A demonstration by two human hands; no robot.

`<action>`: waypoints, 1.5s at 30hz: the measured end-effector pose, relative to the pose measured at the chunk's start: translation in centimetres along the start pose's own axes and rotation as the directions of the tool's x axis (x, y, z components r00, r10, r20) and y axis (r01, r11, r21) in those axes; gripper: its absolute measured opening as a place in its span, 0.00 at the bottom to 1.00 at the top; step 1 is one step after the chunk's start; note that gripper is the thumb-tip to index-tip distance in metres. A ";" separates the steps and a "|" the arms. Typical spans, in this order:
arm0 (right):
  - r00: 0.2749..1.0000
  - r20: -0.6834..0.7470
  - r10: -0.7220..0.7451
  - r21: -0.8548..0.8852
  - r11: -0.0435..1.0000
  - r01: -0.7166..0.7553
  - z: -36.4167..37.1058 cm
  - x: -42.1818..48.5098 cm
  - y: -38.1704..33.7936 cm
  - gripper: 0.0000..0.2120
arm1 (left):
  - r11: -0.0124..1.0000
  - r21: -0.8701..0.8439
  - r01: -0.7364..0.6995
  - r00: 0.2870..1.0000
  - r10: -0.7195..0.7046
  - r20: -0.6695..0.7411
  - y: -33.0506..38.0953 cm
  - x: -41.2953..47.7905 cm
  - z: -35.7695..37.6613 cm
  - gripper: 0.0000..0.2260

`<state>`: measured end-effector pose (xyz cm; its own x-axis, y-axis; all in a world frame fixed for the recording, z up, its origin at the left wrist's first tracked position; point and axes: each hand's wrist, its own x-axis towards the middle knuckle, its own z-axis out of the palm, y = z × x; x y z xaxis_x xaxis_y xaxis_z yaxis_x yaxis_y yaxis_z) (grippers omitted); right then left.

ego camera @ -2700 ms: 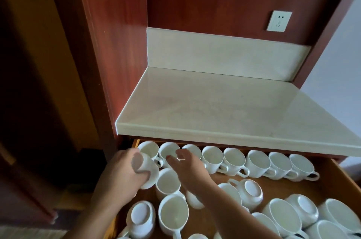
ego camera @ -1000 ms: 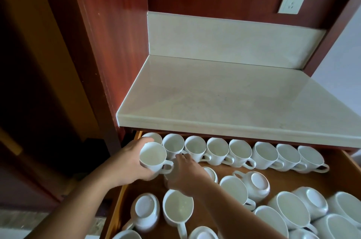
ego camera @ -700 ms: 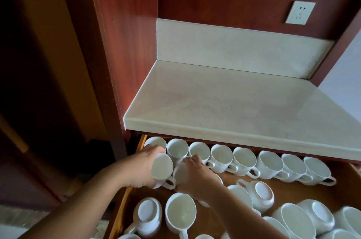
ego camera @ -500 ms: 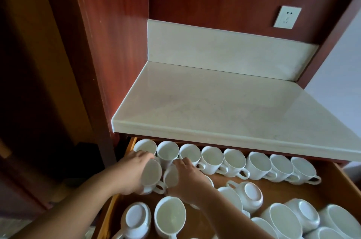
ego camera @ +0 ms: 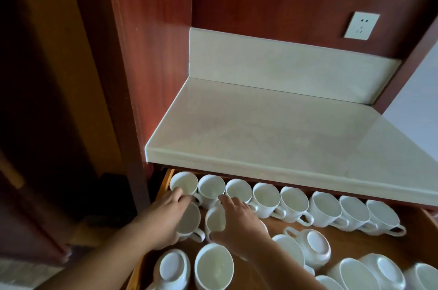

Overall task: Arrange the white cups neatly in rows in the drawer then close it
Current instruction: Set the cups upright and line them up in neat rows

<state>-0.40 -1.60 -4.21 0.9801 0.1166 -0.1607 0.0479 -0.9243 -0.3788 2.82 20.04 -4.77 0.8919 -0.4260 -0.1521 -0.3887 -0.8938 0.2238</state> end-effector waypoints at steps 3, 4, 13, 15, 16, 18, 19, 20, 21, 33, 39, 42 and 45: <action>1.000 -0.006 0.009 0.009 1.000 -0.009 0.0 0.1 -0.2 0.46 | 0.998 0.055 -0.005 1.000 0.006 -0.021 0.1 -0.2 -0.1 0.33; 1.000 -0.005 0.011 0.012 1.000 -0.011 0.0 0.1 -0.3 0.47 | 0.997 0.082 0.000 1.000 0.002 -0.031 0.3 -0.3 -0.1 0.33; 1.000 0.026 0.015 0.029 0.999 -0.016 -0.2 0.0 -1.2 0.46 | 0.985 0.155 -0.069 0.992 0.085 -0.097 -0.3 -1.0 0.9 0.29; 0.999 0.036 0.020 0.041 0.999 -0.021 -0.5 -0.1 -1.1 0.47 | 0.986 0.137 -0.096 0.988 0.110 -0.104 -0.4 -1.3 0.8 0.27; 0.999 0.036 0.024 0.040 0.999 -0.026 -0.6 -0.2 -1.0 0.47 | 0.986 0.134 -0.100 0.988 0.114 -0.102 -0.4 -1.5 0.8 0.25; 0.999 0.034 0.034 0.023 0.999 -0.034 -0.7 -0.3 -0.9 0.48 | 0.989 0.125 -0.085 0.992 0.096 -0.087 -0.2 -1.9 0.7 0.21; 0.998 0.038 0.043 0.023 0.999 -0.044 -0.6 -0.4 -0.8 0.49 | 0.992 0.108 -0.069 0.994 0.077 -0.077 -0.1 -2.0 0.7 0.19; 0.998 0.040 0.053 0.030 0.998 -0.055 -0.6 -0.4 -0.9 0.49 | 0.994 0.089 -0.056 0.996 0.062 -0.071 -0.1 -2.1 0.6 0.16; 0.997 0.041 0.063 0.039 0.997 -0.065 -0.5 -0.4 -0.9 0.49 | 0.996 0.074 -0.047 0.996 0.052 -0.070 0.0 -2.2 0.5 0.12; 0.993 0.020 0.115 0.095 0.989 -0.116 0.0 -0.1 -1.9 0.45 | 0.997 0.070 -0.042 0.986 0.053 -0.155 0.0 -2.8 0.9 0.10; 0.993 -0.001 0.118 0.130 0.985 -0.116 0.5 0.1 -2.0 0.42 | 0.994 0.081 -0.075 0.970 0.091 -0.225 -0.3 -2.5 1.7 0.12; 0.993 -0.030 0.117 0.145 0.983 -0.111 0.8 0.1 -2.0 0.42 | 0.991 0.096 -0.098 0.964 0.119 -0.238 -0.6 -2.4 2.1 0.16; 0.994 -0.033 0.106 0.140 0.985 -0.101 1.0 0.3 -1.8 0.43 | 0.988 0.115 -0.108 0.964 0.132 -0.229 -0.7 -2.3 2.2 0.19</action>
<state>-0.36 0.48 -4.53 0.9855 0.0056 -0.1697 -0.0784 -0.8714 -0.4844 0.51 21.36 -6.71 0.8618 -0.4964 0.1038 -0.5065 -0.8528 0.1268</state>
